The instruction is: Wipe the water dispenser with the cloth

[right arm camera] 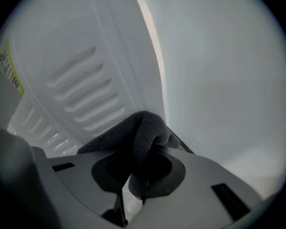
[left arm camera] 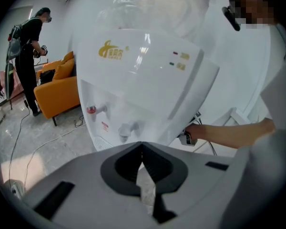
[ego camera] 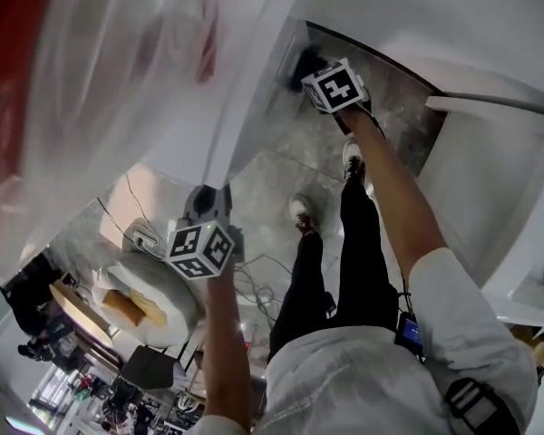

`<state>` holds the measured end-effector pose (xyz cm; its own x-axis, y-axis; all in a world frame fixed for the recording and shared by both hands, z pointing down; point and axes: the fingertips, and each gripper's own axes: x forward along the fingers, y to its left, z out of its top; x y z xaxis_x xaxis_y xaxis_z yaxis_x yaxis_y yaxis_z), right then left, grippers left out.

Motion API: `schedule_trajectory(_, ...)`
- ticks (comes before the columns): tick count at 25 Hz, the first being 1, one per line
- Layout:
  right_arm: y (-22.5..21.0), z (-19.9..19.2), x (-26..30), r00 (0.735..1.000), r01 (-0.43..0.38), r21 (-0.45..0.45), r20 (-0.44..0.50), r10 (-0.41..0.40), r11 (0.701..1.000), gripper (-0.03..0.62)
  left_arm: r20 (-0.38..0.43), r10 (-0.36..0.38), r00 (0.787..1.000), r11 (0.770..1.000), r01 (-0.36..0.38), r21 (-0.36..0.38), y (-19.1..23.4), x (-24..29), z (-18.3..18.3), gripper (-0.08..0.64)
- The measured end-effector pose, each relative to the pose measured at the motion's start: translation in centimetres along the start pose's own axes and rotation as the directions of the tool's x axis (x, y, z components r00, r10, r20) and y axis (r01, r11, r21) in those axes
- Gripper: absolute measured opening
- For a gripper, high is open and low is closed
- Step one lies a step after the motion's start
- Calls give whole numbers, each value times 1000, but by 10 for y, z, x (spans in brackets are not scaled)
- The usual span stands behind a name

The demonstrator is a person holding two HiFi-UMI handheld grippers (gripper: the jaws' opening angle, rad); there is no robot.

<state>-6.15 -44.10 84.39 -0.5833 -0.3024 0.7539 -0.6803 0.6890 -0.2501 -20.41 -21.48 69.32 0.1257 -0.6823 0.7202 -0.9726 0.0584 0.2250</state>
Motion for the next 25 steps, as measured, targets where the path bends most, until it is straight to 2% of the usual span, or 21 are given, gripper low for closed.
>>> schedule_trajectory(4,29,-25,7,994,-107,132,12,107,985,56,-16,9,1000,1000,-9,3,-2,4,-5,16)
schedule_trajectory(8,84,-60,8,982,-179,109,-44,184,978,57,-8,3,1000,998,-3,64,-9,-1,2,15)
schedule_trajectory(15,167,-102,-9,957,-267,89,-95,275,960,57,4,-8,1000,994,7,105,-8,-25,0,16)
schedule_trajectory(21,199,-116,-71,970,-221,94,-79,229,971,57,17,-30,999,978,26,205,-2,-65,-1,16)
schedule_trajectory(25,198,-112,-134,987,-153,64,-38,155,986,57,69,-63,996,973,46,227,0,-92,3,16)
